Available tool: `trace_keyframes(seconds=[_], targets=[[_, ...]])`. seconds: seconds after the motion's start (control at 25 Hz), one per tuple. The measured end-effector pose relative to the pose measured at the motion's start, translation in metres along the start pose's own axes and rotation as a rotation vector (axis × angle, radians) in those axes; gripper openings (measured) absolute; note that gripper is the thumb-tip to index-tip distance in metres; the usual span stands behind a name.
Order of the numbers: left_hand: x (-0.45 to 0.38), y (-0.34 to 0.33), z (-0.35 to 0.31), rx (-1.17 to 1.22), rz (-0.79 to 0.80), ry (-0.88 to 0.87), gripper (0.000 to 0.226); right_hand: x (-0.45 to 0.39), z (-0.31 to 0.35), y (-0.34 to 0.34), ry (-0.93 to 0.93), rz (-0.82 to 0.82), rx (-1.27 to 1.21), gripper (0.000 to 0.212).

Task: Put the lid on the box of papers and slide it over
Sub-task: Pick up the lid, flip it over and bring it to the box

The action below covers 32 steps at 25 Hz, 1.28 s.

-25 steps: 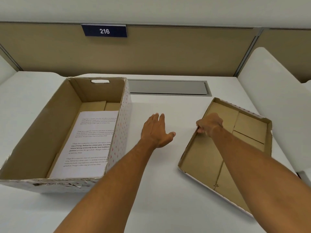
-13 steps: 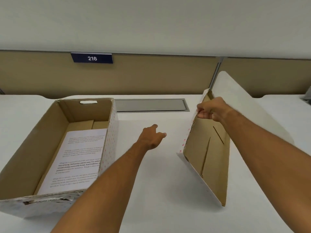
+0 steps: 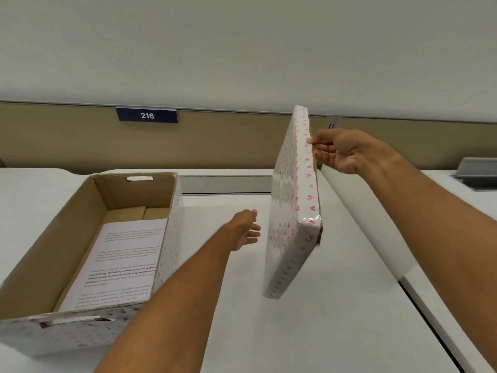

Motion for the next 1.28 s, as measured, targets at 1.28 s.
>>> trace_keyframes(seconds=[1.28], targets=[[0.083, 0.092, -0.089, 0.097, -0.231, -0.165, 0.017, -0.005, -0.066, 0.04, -0.172, 0.066, 0.198, 0.038]])
Point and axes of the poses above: each hand's wrist, its own x-axis away from the middle knuckle, its own y-axis out of the back of the hand, z = x × y, the point moved 6 cm from there along -x, towards the middle knuckle, and after that the axes turned 13 degrees about x, right-handed, at the moved point
